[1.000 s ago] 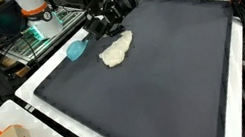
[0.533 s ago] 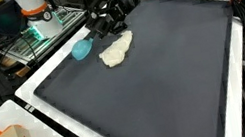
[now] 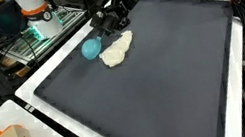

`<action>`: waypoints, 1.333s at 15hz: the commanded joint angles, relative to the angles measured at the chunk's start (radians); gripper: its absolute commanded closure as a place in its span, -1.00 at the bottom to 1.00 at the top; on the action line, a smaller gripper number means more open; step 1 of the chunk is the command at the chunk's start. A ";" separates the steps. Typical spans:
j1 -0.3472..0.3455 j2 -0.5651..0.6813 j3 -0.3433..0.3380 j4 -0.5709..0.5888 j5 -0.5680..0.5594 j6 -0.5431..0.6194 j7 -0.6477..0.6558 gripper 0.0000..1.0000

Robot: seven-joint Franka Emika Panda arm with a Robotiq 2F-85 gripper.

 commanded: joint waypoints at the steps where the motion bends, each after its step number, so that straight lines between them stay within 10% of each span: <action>1: -0.008 -0.085 0.017 -0.090 -0.029 0.081 -0.068 0.45; 20: -0.106 -0.466 -0.012 -0.394 0.075 0.692 -0.402 0.45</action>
